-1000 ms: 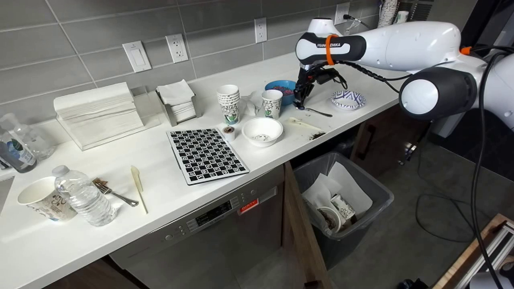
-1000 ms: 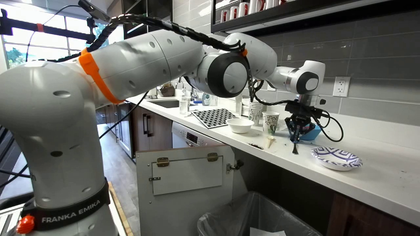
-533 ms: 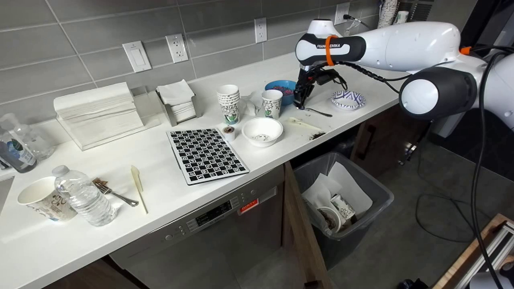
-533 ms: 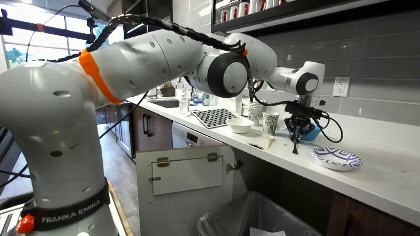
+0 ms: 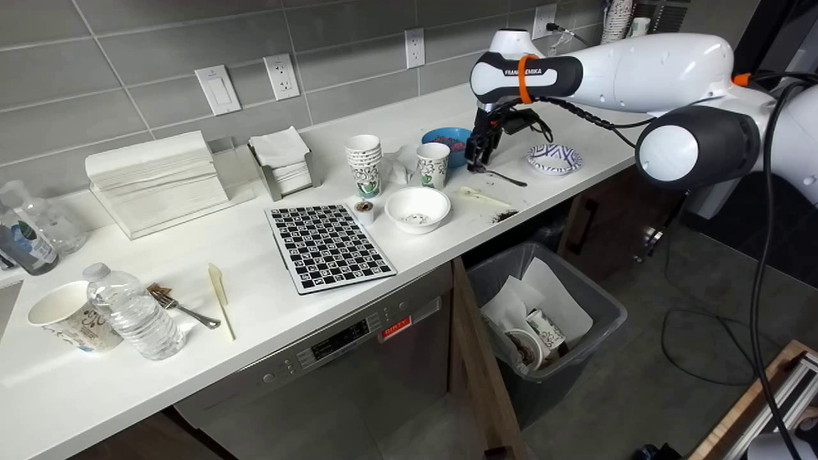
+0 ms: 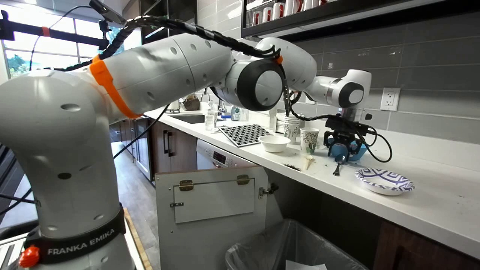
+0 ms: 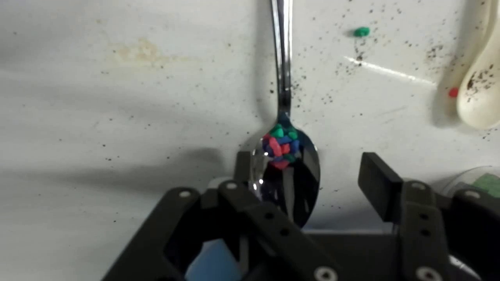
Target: Pick up some cereal from the blue bowl and place it on the silver spoon then pour the cereal from the spoon into the bin.
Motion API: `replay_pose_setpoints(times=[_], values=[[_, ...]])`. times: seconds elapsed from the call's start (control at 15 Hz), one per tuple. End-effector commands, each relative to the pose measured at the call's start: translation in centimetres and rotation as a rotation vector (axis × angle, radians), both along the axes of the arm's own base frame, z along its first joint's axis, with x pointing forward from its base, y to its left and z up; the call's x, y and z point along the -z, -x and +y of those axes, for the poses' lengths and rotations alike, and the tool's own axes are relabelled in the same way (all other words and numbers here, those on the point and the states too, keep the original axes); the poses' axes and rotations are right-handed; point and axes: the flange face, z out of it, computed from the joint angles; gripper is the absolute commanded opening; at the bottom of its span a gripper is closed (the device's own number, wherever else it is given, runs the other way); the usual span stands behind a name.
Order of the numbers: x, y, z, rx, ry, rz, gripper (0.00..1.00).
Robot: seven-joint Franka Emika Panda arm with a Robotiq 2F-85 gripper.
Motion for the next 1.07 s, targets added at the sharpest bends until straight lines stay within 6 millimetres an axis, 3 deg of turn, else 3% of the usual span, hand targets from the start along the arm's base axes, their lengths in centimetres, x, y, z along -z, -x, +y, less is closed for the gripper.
replay_pose_setpoints(times=[0.0,0.2,0.33,0.4,0.6,1.0], values=[[-0.6,0.0,0.3,0.003,-0.004,-0.015,0.81],[-1.6,0.0,0.4,0.006,0.005,-0.025,0.94],[-2.6,0.0,-0.2,0.020,0.013,-0.041,0.94],[-3.0,0.1,-0.4,0.022,0.019,-0.046,1.00],[-4.3,0.3,-1.2,0.011,0.034,-0.065,1.00],[-4.4,0.0,-1.0,0.014,0.024,-0.066,1.00]])
